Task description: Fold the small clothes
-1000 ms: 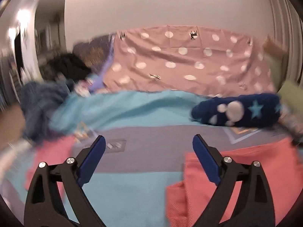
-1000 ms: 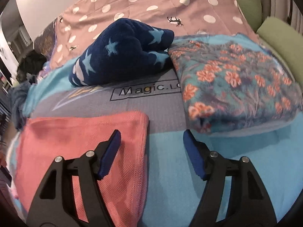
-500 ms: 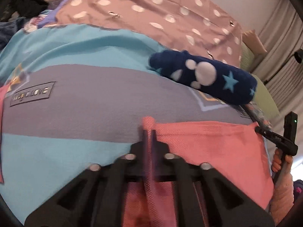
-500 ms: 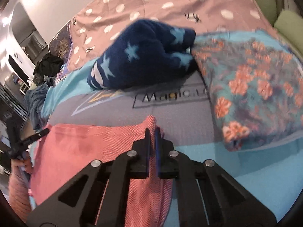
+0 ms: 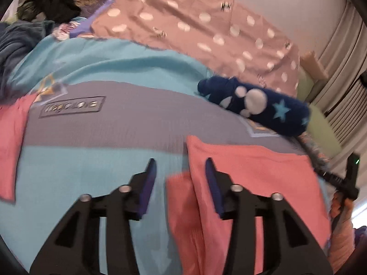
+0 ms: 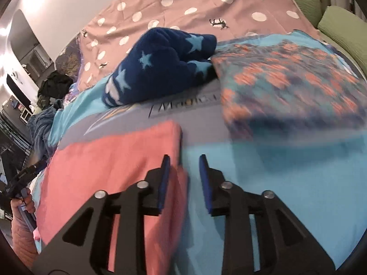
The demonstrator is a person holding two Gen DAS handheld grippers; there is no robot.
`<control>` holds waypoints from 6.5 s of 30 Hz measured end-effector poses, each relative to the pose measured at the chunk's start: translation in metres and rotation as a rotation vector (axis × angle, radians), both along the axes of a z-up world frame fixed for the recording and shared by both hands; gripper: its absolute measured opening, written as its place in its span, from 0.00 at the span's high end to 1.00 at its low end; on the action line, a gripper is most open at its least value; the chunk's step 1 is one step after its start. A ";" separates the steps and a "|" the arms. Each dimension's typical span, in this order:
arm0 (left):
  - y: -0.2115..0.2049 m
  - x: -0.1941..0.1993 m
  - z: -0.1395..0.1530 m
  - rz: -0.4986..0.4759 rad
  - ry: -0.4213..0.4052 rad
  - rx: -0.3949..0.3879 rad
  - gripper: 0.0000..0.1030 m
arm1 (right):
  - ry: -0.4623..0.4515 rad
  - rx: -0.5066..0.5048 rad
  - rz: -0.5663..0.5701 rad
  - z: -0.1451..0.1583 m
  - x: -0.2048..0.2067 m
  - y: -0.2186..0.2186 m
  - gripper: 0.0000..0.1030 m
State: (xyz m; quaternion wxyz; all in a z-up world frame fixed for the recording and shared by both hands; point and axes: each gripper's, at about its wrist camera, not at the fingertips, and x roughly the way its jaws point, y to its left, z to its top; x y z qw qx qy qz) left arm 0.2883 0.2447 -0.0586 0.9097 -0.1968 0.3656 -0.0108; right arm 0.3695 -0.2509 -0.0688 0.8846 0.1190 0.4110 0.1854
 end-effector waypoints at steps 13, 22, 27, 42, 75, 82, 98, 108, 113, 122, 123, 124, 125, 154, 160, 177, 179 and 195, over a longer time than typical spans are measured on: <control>-0.034 -0.150 -0.031 -0.133 0.053 -0.053 0.99 | 0.003 0.115 0.050 -0.006 -0.172 -0.033 0.58; -0.012 -0.183 -0.039 0.011 0.100 -0.022 1.00 | 0.068 0.165 -0.015 -0.019 -0.205 -0.052 0.54; -0.031 -0.195 0.004 0.009 0.029 0.028 0.86 | 0.076 0.250 0.026 -0.021 -0.223 -0.055 0.54; -0.020 -0.212 -0.052 0.120 0.035 -0.438 0.43 | 0.178 0.417 -0.026 -0.040 -0.176 -0.018 0.39; -0.094 -0.252 0.074 -0.016 0.024 0.019 0.74 | 0.033 0.434 -0.005 -0.025 -0.299 -0.100 0.76; -0.273 -0.118 0.074 -0.436 0.171 0.144 0.65 | -0.006 0.334 0.170 -0.022 -0.276 -0.079 0.59; -0.451 0.005 -0.007 -0.608 0.462 0.508 0.68 | 0.038 0.396 0.318 -0.034 -0.253 -0.076 0.59; -0.442 0.026 -0.017 -0.578 0.514 0.462 0.91 | 0.134 0.487 0.489 -0.044 -0.249 -0.053 0.58; -0.446 0.023 -0.017 -0.576 0.500 0.470 0.91 | 0.153 0.474 0.439 -0.045 -0.248 -0.070 0.59; -0.457 0.023 -0.019 -0.587 0.513 0.504 0.89 | 0.199 0.293 0.701 -0.043 -0.223 -0.023 0.60; -0.456 0.024 -0.020 -0.585 0.517 0.496 0.89 | 0.199 0.291 0.752 -0.046 -0.226 -0.021 0.60; -0.457 0.026 -0.020 -0.582 0.522 0.481 0.89 | 0.205 0.295 0.784 -0.046 -0.230 -0.022 0.60; -0.456 0.027 -0.021 -0.579 0.525 0.464 0.89 | 0.209 0.293 0.811 -0.045 -0.233 -0.024 0.60; -0.284 -0.171 0.004 -0.515 0.148 0.361 0.41 | 0.241 0.291 0.218 -0.053 -0.239 -0.074 0.92; -0.229 -0.215 -0.010 -0.422 0.066 0.127 0.41 | 0.183 0.122 0.077 -0.025 -0.248 -0.077 0.81; -0.059 -0.317 -0.015 -0.354 -0.062 0.102 0.79 | 0.054 -0.164 0.545 0.042 -0.267 0.153 0.46; -0.053 -0.312 -0.017 -0.414 -0.073 0.121 0.67 | 0.044 -0.199 0.564 0.046 -0.275 0.165 0.41; -0.031 -0.263 -0.039 -0.751 -0.189 -0.213 0.47 | 0.100 -0.392 0.553 0.054 -0.233 0.236 0.33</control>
